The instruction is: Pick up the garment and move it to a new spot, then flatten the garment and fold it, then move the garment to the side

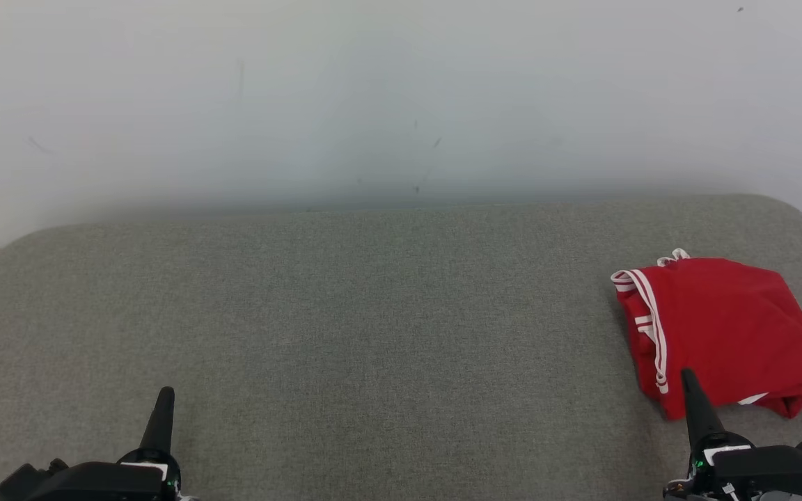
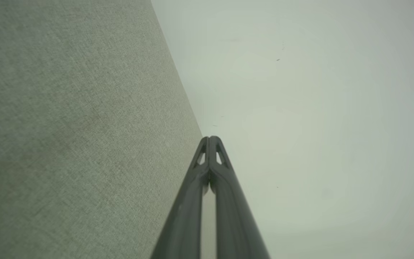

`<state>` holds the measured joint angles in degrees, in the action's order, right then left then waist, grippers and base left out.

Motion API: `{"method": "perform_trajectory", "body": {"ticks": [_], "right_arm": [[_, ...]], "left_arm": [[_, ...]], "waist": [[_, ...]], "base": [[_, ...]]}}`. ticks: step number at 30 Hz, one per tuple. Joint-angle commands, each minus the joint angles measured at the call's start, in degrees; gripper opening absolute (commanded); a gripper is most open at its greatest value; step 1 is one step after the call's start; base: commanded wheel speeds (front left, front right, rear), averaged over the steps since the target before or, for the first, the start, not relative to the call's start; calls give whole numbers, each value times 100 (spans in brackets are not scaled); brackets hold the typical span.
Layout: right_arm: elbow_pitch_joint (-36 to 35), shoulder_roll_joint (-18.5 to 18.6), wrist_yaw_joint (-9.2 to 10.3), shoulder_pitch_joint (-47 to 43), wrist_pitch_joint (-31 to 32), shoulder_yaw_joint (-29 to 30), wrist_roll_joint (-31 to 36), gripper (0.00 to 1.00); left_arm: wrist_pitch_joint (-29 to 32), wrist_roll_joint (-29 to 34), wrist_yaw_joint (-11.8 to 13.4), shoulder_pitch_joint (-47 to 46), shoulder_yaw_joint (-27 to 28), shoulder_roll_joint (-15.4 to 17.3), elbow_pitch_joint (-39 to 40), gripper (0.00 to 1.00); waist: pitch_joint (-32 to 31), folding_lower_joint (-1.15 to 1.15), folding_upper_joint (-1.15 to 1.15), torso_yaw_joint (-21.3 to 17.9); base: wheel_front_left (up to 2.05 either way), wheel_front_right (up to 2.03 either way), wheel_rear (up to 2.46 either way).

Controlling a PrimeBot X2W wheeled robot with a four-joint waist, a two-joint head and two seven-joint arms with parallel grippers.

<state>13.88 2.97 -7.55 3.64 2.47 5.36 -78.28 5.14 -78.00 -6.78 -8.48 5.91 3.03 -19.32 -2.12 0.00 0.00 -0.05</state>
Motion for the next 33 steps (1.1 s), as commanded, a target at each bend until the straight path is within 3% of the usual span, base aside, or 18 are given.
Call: {"method": "perform_trajectory", "body": {"ticks": [1, 33], "right_arm": [[-42, 30, 8, 92, 13, 26, -126, 0], [-59, 68, 12, 222, 64, 147, -1446, 0]], "left_arm": [[42, -148, 9, -143, 17, -2, 9, 0], [432, -1361, 17, -483, 27, -20, -55, 0]], "waist": [[9, 0, 0, 0], [191, 0, 0, 3]], "base": [[0, 0, 0], [0, 0, 0]]}}
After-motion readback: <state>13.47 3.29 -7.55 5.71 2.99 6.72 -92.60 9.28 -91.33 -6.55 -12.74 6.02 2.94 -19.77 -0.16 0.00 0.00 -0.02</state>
